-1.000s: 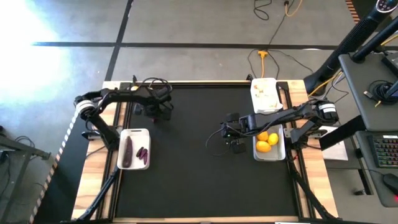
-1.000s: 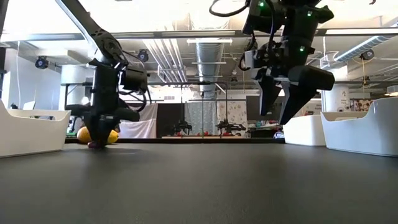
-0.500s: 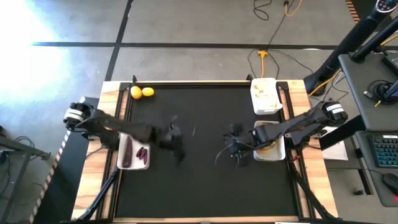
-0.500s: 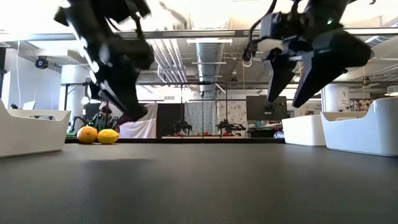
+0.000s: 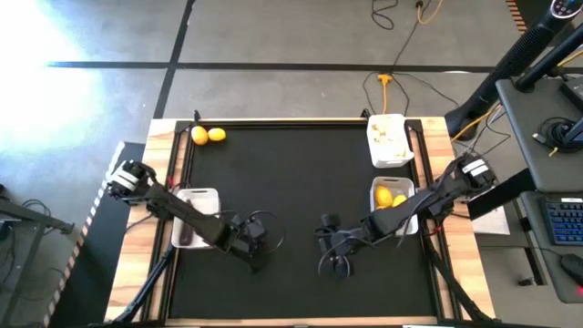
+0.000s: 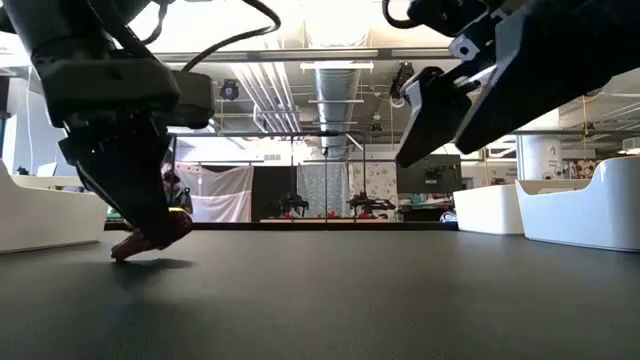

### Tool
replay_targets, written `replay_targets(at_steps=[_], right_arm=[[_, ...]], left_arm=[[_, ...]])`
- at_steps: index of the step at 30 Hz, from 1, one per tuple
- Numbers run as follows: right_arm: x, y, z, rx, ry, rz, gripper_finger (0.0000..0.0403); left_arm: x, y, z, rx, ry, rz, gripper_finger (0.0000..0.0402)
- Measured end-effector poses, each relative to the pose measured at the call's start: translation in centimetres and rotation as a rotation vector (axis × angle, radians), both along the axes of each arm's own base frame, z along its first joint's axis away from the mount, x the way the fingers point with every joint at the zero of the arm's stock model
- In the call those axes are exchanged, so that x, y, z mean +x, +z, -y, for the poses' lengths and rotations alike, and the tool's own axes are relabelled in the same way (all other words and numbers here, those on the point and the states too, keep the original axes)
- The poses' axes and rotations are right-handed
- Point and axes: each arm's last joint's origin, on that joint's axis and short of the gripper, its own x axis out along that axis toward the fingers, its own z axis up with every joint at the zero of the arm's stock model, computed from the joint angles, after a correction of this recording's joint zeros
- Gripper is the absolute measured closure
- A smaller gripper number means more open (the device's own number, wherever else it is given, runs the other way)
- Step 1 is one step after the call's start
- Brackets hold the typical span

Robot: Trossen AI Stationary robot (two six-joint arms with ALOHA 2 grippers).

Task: Sort produce into baskets
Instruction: Put the eggplant into the bottom white bin

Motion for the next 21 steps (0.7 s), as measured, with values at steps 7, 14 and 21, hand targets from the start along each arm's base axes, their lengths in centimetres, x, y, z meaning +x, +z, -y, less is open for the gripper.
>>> replay_targets(at_steps=[7, 14, 21], right_arm=[[0.6, -0.6, -0.3, 0.030, -0.026, 0.020, 0.0039], [0.5, -0.4, -1.1, 0.048, -0.012, 0.049, 0.0039], [-0.2, -1.1, -3.2, 0.023, 0.011, 0.059, 0.0039]], left_arm=[[0.1, 1.3, 0.0, 0.034, 0.020, -0.098, 0.0300], [0.0, 3.0, 2.2, 0.088, -0.027, -0.037, 0.0227], [-0.9, 2.6, 3.6, 0.230, -0.101, 0.023, 0.0196]])
